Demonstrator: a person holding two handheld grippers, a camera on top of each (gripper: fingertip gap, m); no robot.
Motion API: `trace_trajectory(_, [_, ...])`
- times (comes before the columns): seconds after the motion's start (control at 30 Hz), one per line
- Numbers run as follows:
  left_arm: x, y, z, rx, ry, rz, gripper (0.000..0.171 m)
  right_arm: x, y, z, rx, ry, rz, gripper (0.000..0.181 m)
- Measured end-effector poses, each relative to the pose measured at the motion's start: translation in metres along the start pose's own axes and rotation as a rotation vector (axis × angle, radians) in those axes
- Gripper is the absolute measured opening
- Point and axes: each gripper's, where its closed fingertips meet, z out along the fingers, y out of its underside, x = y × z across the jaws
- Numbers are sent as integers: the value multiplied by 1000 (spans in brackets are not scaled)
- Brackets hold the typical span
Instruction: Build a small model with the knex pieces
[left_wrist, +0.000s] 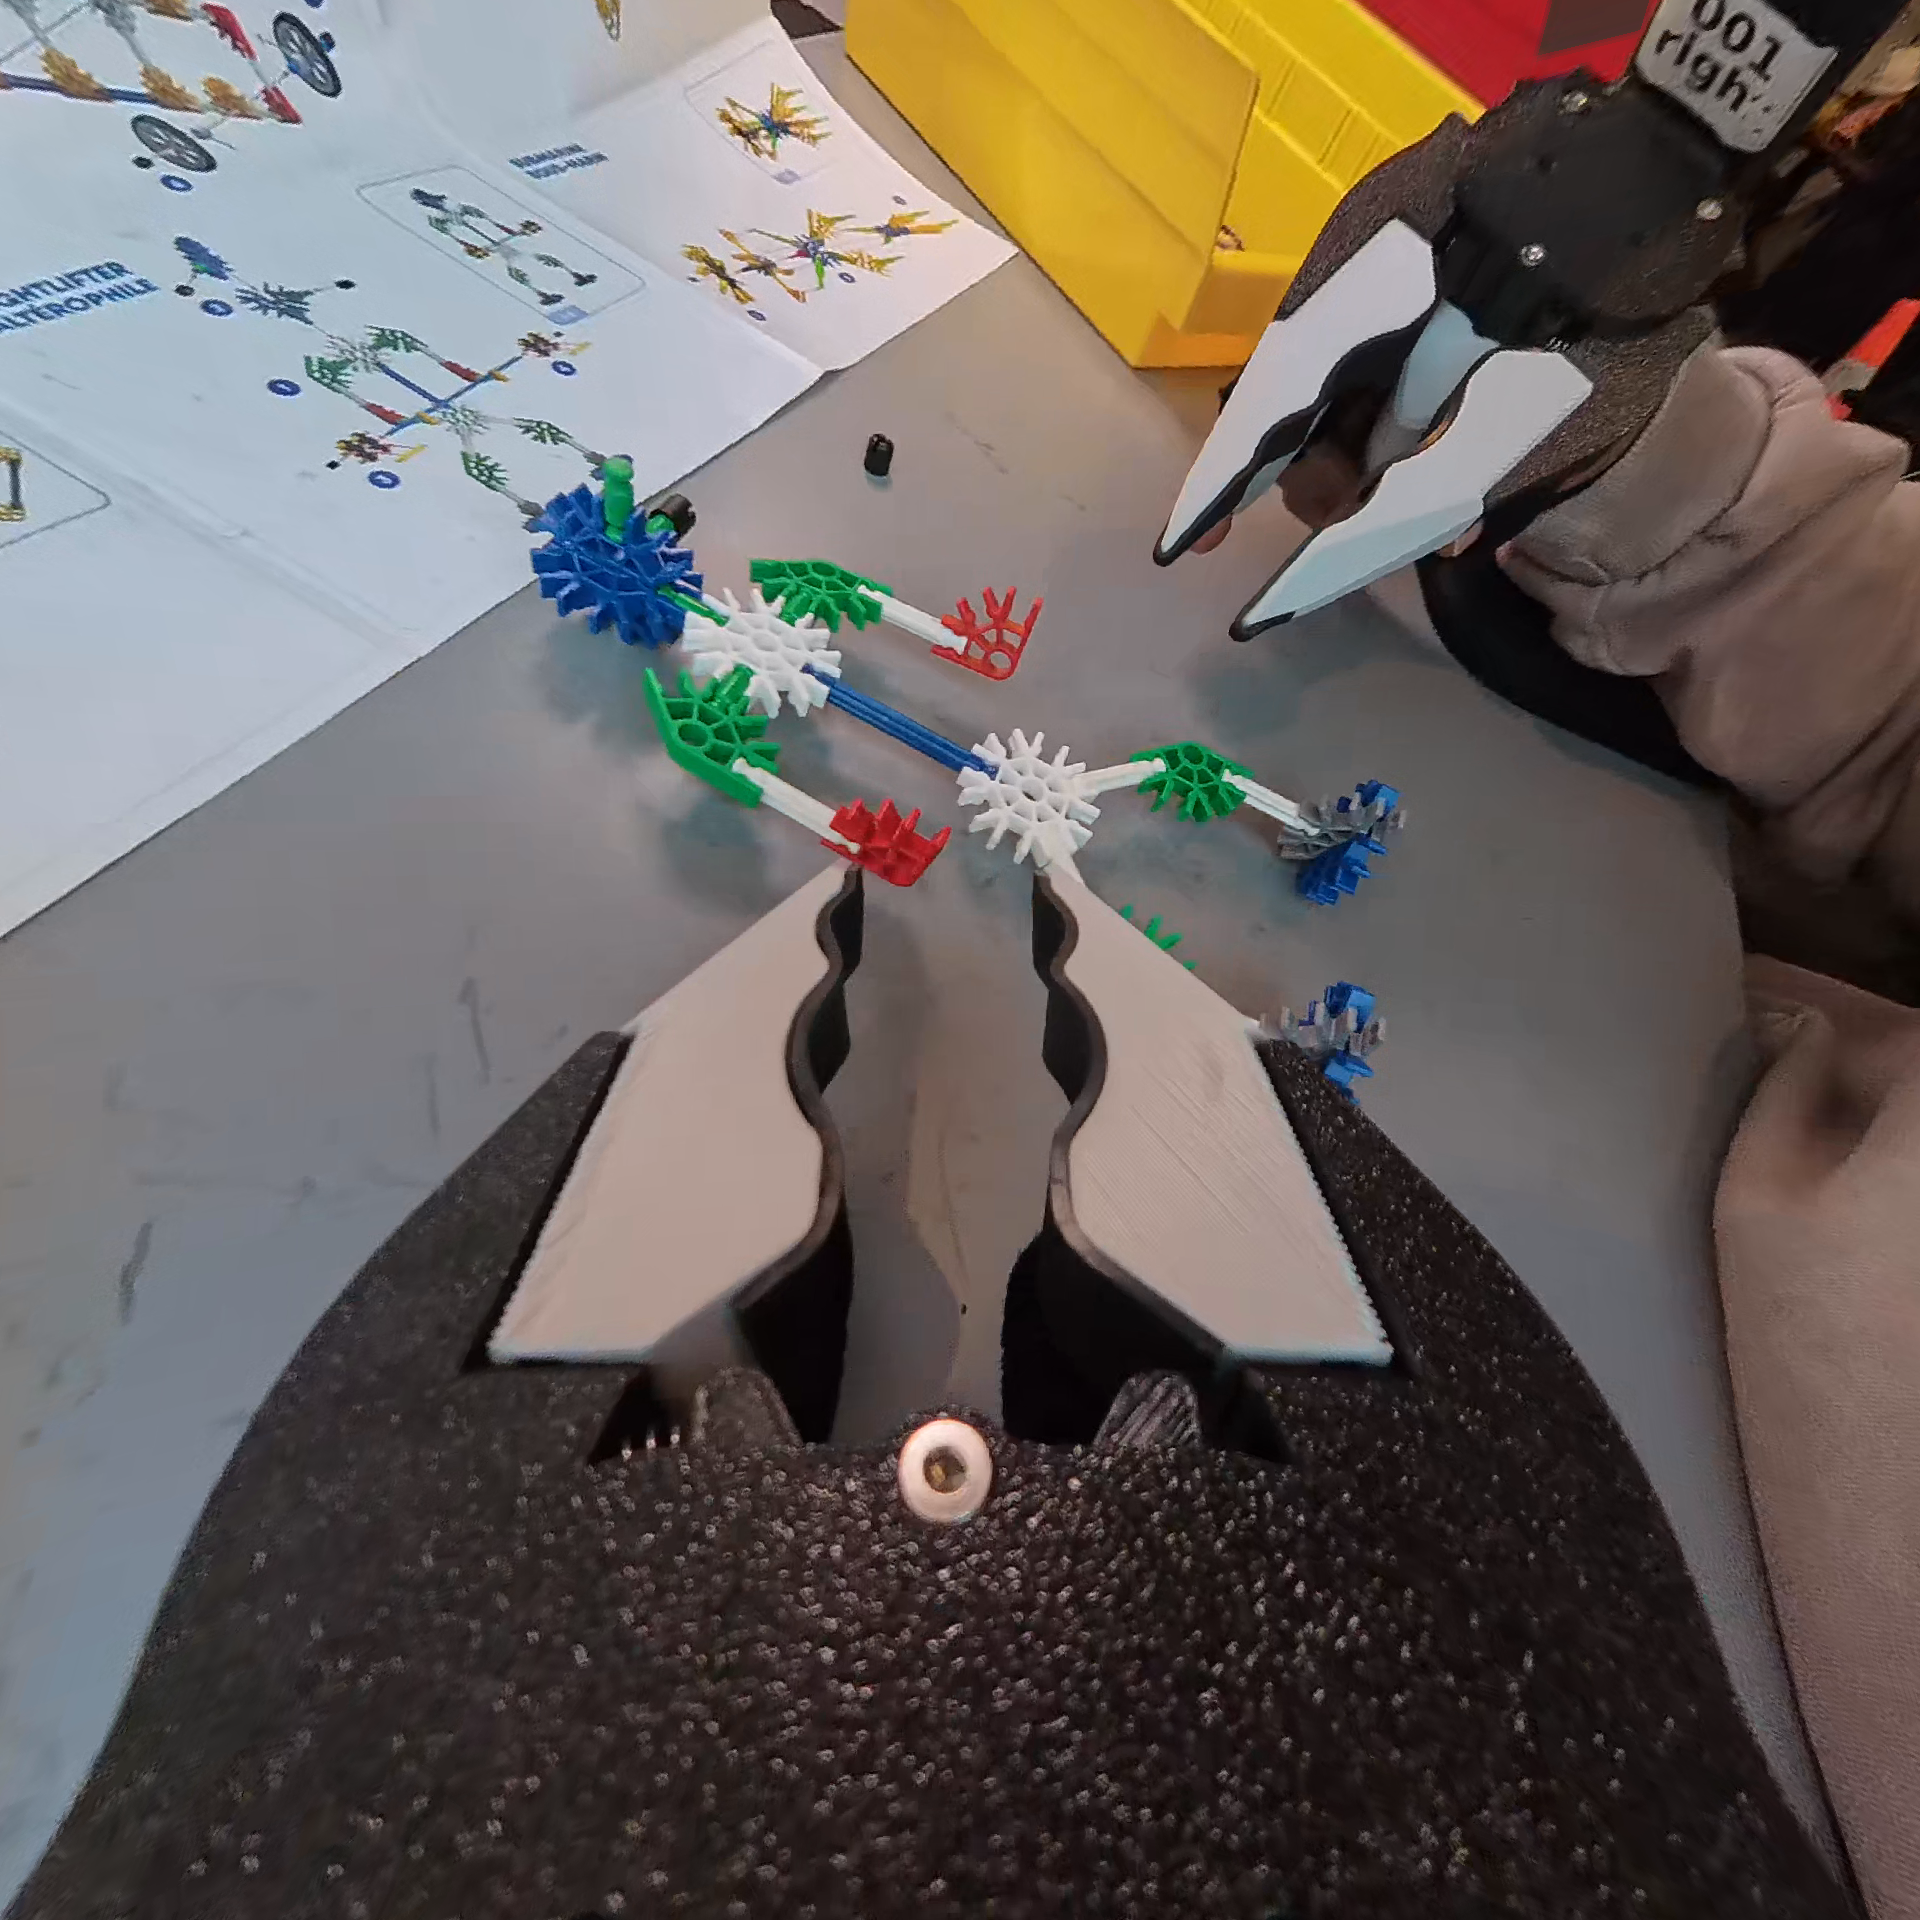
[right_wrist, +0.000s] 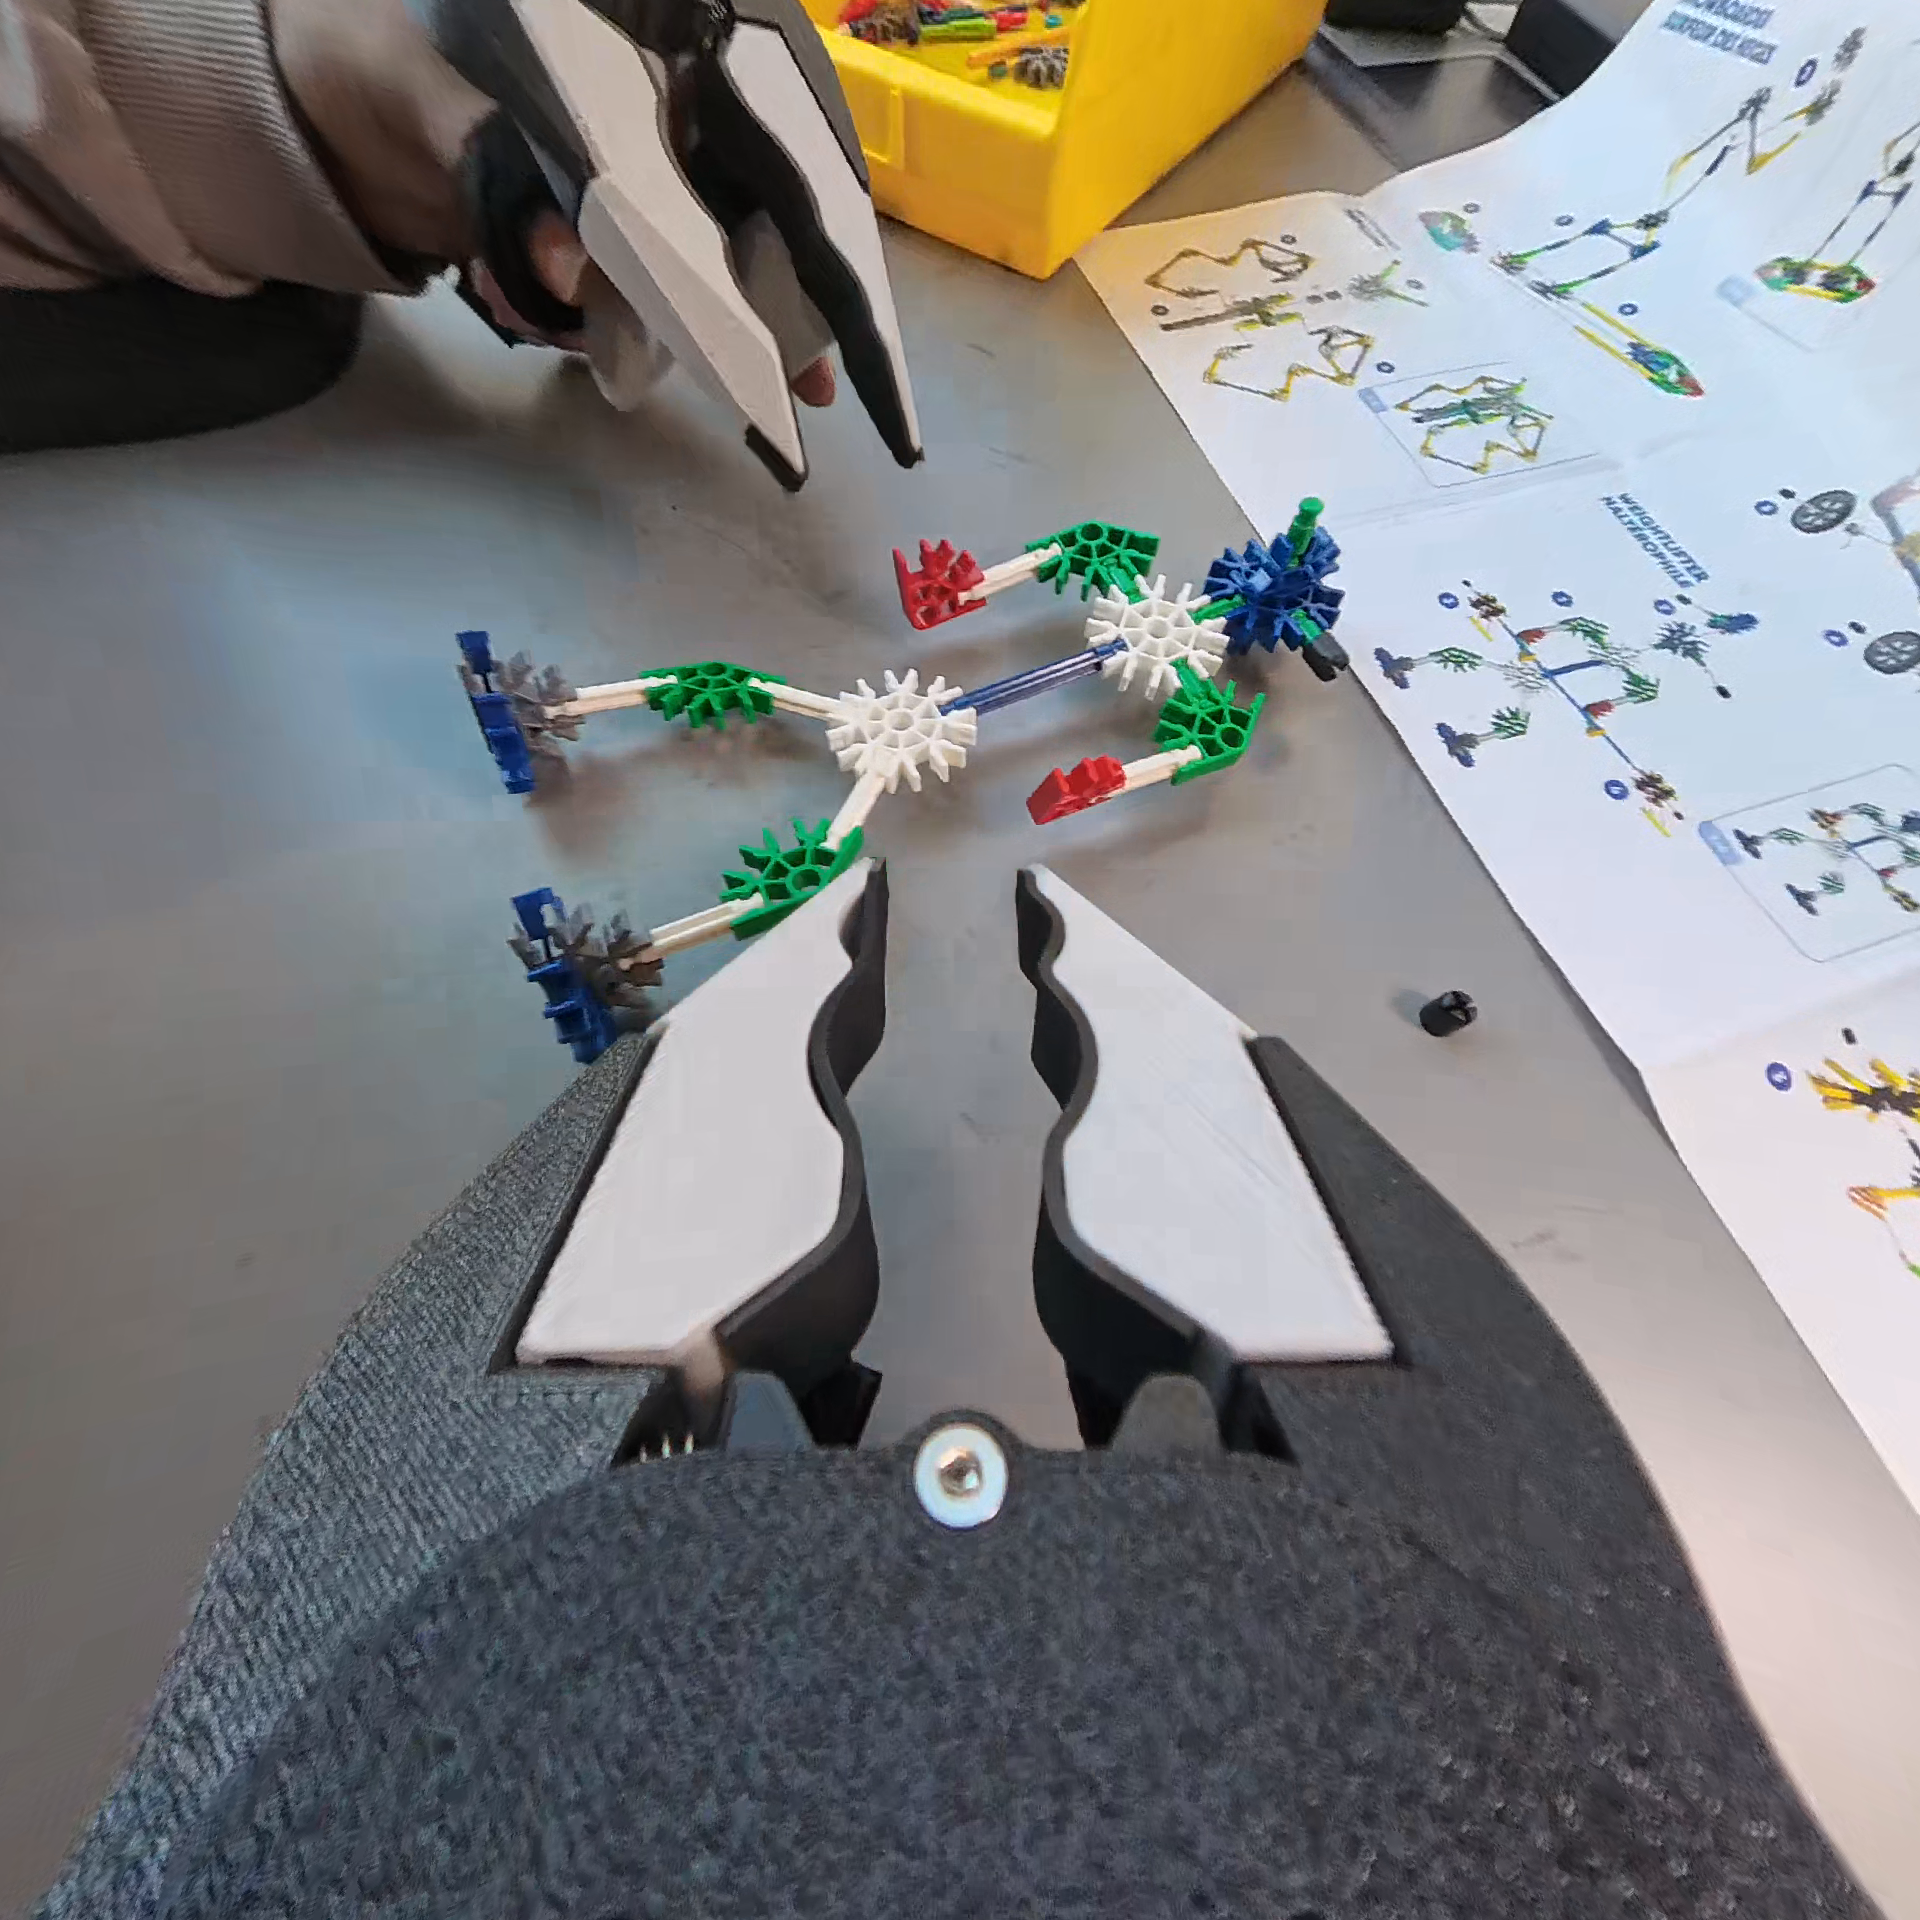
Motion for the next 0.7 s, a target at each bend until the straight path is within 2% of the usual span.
trace_trajectory(0.23, [-9,10,19,-83,-142,93,33,13,7,24,-92,185,-77,28])
trace_trajectory(0.33, [-12,10,26,-100,-188,130,24,21,8,29,-113,253,-95,22])
trace_trajectory(0.53, [-15,9,27,-111,-228,188,7,12,3,39,-115,259,-199,2])
trace_trajectory(0.7, [-21,8,20,-98,-236,182,3,8,0,40,-99,255,-232,0])
